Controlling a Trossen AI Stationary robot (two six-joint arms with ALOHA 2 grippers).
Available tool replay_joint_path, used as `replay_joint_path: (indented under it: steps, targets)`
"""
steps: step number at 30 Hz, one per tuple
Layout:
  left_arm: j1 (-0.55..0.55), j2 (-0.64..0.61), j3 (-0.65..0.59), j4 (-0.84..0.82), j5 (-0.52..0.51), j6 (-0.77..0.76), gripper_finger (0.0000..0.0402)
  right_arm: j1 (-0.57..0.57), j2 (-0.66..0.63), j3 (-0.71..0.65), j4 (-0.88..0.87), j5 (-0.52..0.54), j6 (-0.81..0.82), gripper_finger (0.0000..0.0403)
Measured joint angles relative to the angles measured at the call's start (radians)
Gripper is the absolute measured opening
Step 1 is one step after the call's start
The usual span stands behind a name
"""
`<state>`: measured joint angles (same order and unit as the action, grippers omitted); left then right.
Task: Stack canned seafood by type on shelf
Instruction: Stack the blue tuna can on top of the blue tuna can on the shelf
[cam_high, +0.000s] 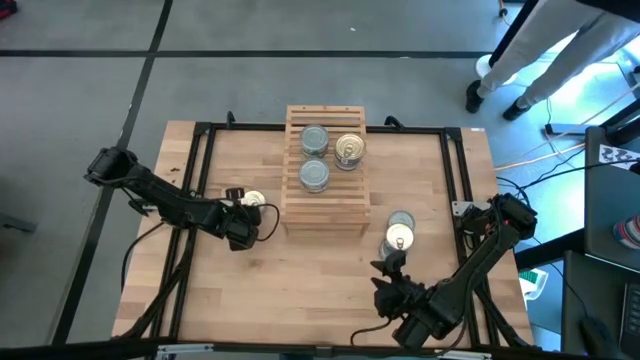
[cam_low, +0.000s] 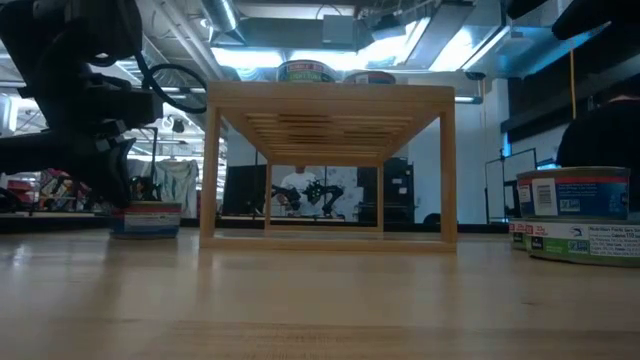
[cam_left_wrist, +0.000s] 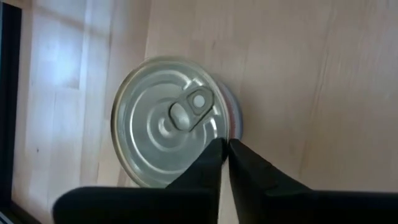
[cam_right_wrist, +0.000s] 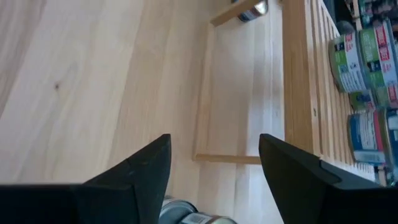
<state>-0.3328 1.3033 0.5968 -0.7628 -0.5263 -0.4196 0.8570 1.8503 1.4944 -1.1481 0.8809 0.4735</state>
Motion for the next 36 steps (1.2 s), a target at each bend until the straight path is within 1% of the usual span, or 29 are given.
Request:
replay_joint_path:
  steps: [2, 5, 9, 14, 17, 20, 25, 30, 36]
  targets:
    - [0.0, 0.0, 0.0, 0.0, 0.0, 0.0, 0.0007, 0.0, 0.0, 0.0, 0.003, -0.013, -0.011, 0.0241]
    - [0.0, 0.0, 0.0, 0.0, 0.0, -0.002, 0.0004, 0.0, -0.015, 0.0, -0.003, -0.051, -0.012, 0.0241]
    - [0.0, 0.002, 0.008, -0.005, 0.007, -0.003, 0.0002, 0.0, -0.047, 0.001, -0.017, -0.052, -0.012, 0.0241]
    - [0.0, 0.004, 0.039, -0.006, 0.049, -0.005, 0.0002, 0.0, -0.064, 0.001, -0.029, -0.047, -0.044, 0.0241]
    - [0.0, 0.004, 0.056, -0.006, 0.081, -0.013, 0.0001, 0.0, -0.064, 0.001, -0.022, -0.025, -0.067, 0.0241]
    - [-0.001, 0.004, 0.065, -0.003, 0.13, -0.053, 0.0001, 0.0, -0.064, 0.001, -0.01, 0.001, -0.084, 0.0241]
    - [-0.003, 0.002, 0.07, 0.052, 0.213, -0.108, 0.0001, -0.009, -0.063, 0.001, 0.069, 0.023, -0.168, 0.0241]
    - [-0.04, 0.003, 0.07, 0.143, 0.249, -0.108, 0.0001, -0.045, -0.042, 0.001, 0.147, -0.03, -0.252, 0.0241]
    - [-0.105, 0.003, 0.07, 0.162, 0.251, -0.18, 0.0001, -0.105, 0.005, 0.001, 0.179, -0.131, -0.329, 0.0241]
